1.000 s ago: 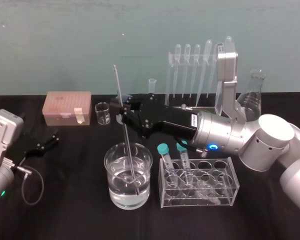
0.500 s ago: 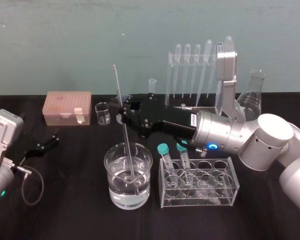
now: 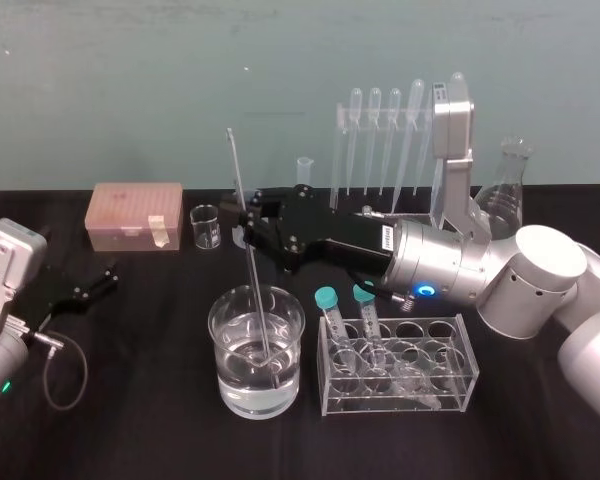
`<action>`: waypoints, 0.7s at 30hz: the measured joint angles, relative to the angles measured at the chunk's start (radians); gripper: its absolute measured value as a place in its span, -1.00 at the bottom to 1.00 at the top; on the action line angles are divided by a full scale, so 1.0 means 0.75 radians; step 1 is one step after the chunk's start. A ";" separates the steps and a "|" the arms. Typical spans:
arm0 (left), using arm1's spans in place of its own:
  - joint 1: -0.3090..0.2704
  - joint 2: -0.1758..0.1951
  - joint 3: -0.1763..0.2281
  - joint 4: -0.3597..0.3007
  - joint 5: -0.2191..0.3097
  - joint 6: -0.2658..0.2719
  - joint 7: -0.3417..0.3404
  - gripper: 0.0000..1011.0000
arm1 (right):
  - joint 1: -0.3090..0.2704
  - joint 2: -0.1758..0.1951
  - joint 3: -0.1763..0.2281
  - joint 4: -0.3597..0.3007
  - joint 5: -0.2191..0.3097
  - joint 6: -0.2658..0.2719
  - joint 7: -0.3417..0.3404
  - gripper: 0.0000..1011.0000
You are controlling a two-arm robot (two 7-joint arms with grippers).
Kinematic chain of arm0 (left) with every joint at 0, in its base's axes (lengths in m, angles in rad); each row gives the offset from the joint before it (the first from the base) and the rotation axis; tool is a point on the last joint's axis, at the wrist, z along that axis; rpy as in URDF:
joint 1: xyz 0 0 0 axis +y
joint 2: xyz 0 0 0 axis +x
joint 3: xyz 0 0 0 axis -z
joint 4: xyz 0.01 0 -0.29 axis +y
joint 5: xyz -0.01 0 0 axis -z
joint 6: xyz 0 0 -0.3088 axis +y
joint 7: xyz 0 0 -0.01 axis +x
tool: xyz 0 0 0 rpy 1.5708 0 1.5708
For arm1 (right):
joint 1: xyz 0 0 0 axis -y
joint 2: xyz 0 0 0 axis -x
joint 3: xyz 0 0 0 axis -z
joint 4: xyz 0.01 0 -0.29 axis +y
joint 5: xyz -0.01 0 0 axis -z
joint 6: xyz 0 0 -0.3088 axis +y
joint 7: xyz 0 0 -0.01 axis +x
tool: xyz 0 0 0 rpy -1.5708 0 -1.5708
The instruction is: Hold the thermometer with one hand and immerse one end into the beaker, then reinsert it into the test tube rack.
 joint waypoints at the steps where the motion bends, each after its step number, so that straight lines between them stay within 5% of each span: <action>1: 0.000 0.000 0.000 0.000 0.000 0.000 0.000 0.99 | 0.001 0.000 0.000 0.001 0.000 0.000 0.001 -0.89; 21: 0.000 0.000 0.000 0.000 0.000 0.000 0.000 0.99 | 0.000 -0.006 -0.004 0.005 -0.002 0.000 0.002 -0.89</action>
